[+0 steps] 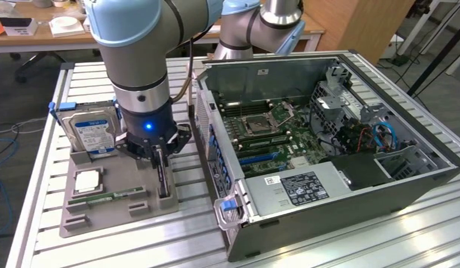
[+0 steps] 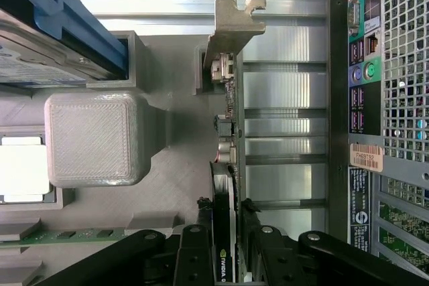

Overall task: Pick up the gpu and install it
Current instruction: 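Pick up the gpu and move the gpu toward the slot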

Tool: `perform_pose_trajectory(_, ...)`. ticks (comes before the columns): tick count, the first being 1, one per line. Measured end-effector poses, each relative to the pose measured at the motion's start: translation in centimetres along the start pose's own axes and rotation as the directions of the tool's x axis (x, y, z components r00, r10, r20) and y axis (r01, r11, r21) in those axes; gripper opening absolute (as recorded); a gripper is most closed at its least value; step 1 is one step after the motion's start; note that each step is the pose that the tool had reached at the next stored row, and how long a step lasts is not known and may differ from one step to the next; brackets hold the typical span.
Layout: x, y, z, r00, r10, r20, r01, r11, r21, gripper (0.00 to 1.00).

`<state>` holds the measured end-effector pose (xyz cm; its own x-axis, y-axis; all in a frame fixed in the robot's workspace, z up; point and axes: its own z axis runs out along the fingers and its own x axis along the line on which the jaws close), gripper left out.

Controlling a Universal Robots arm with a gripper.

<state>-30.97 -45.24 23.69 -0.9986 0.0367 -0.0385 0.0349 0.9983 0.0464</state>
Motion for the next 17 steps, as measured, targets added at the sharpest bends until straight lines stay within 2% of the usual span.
perform_pose_trajectory(8, 0.00, 0.00, 0.00, 1.0000, 0.000, 0.0000, 0.000, 1.0000, 0.0000, 0.31)
perform_pose_trajectory(11, 0.00, 0.00, 0.00, 1.0000, 0.000, 0.0000, 0.000, 1.0000, 0.0000, 0.26)
perform_pose_trajectory(17, 0.00, 0.00, 0.00, 1.0000, 0.000, 0.0002, 0.000, 1.0000, -0.0002, 0.26)
